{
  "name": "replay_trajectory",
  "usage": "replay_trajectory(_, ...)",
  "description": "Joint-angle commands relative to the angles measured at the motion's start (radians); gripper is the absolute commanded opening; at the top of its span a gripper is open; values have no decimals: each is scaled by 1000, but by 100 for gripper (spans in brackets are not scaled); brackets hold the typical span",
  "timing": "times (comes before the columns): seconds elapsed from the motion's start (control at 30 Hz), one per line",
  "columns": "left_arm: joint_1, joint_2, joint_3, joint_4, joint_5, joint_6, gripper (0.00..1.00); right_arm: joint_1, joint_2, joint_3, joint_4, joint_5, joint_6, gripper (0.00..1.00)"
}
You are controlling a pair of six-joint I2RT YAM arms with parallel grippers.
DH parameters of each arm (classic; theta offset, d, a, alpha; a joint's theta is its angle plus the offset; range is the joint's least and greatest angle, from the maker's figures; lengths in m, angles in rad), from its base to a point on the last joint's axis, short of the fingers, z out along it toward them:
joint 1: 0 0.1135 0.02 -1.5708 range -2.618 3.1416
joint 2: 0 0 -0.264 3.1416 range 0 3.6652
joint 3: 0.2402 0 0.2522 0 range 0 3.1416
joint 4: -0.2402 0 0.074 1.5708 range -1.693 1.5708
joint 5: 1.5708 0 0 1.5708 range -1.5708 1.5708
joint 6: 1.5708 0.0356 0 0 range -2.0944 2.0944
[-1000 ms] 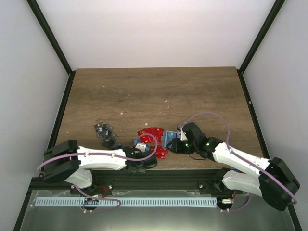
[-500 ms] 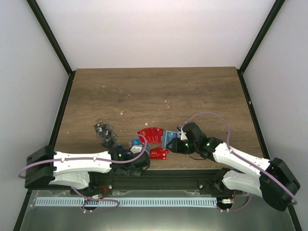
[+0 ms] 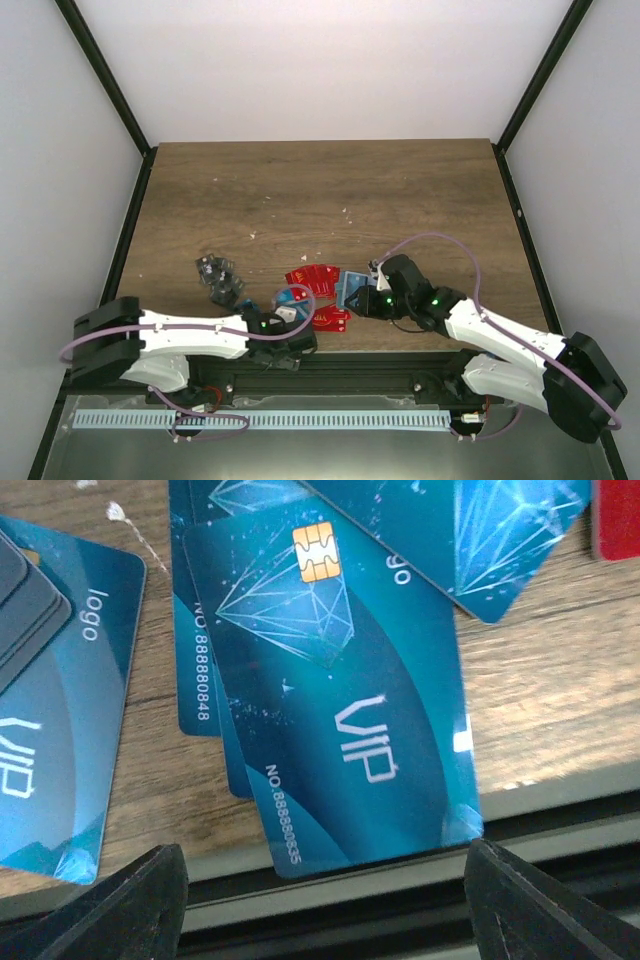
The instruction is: Put the credit cards into the card holder
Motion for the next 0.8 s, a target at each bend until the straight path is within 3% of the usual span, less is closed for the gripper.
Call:
replay_trajectory(0.0, -2, 87, 36, 34, -23, 6, 78, 10, -16, -12, 10, -2, 2, 37)
replay_trajectory(0.6, -2, 164, 86, 63, 4, 11, 80, 10, 6, -18, 23, -1, -21, 37)
replay_trajectory(0.77, 1, 153, 85, 64, -15, 12, 88, 10, 10, -22, 34, -14, -22, 37)
